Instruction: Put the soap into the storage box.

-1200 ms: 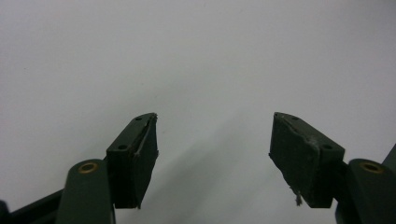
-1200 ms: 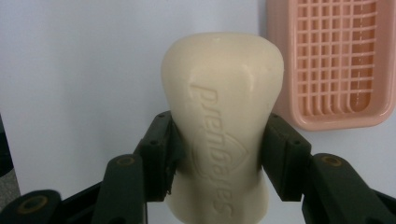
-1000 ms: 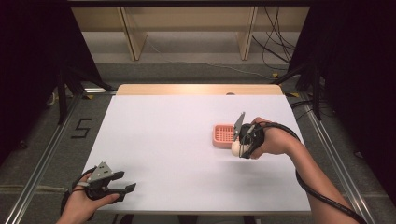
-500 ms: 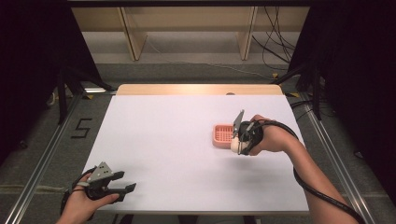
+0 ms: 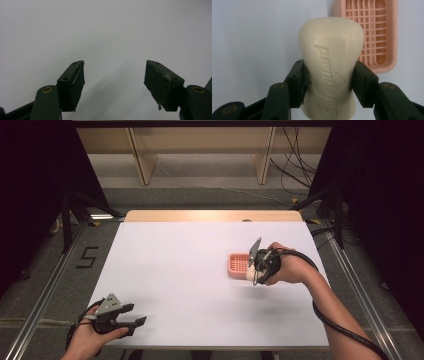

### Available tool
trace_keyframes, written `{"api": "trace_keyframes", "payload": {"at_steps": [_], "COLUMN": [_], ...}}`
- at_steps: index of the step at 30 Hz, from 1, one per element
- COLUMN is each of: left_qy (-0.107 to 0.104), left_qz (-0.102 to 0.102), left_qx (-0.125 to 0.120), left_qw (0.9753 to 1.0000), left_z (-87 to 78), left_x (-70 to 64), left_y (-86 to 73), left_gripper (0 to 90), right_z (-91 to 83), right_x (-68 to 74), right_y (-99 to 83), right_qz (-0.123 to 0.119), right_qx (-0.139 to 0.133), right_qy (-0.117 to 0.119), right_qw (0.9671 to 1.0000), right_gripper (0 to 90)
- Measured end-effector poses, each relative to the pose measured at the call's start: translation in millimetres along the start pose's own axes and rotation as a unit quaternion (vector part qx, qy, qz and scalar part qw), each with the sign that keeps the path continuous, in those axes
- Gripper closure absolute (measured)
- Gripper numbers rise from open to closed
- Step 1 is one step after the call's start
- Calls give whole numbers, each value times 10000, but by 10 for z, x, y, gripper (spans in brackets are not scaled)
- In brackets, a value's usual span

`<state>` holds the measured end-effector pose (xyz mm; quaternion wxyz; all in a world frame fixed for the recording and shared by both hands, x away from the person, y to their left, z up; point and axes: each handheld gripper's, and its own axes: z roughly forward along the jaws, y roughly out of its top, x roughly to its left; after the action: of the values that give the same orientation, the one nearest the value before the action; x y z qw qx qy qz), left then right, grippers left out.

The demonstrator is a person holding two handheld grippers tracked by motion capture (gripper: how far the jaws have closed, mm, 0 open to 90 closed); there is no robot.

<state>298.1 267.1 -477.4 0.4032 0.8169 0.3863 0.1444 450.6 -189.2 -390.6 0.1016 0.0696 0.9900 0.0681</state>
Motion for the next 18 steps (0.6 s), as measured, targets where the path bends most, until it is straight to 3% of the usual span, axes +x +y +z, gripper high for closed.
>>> {"api": "trace_keyframes", "payload": {"at_steps": [1,2,5,7,9,11,13,16,18], "left_qy": [-7,-13,5,-11,-13,15,61,40,24], "left_qz": [-83,-94,-45,-100,-135,-103,63,-62,-46], "left_qx": [13,6,43,-3,-43,-66,10,-86,-3], "left_qw": [10000,10000,10000,9999,9999,9999,10000,9999,10000], "left_z": [-2,-3,-11,-2,6,5,-7,0,-15], "left_x": [-11,-13,-5,-13,-18,-14,16,4,7], "left_y": [-1,0,0,-2,0,4,11,6,13], "left_gripper": [319,319,319,319,320,321,321,324,324], "right_z": [0,-6,-9,-3,-13,-14,-14,-15,-6], "right_x": [-7,2,10,-12,7,-19,-54,-50,-79], "right_y": [6,9,26,42,55,72,81,81,83], "right_qz": [-34,114,173,54,223,134,-91,203,87], "right_qx": [-9,38,68,71,106,49,-28,7,-49], "right_qy": [-61,-36,-145,-196,-244,-224,-328,-349,-348], "right_qw": [10000,9999,9997,9998,9994,9996,9994,9992,9993], "right_gripper": [506,505,505,505,506,506,505,505,505]}}
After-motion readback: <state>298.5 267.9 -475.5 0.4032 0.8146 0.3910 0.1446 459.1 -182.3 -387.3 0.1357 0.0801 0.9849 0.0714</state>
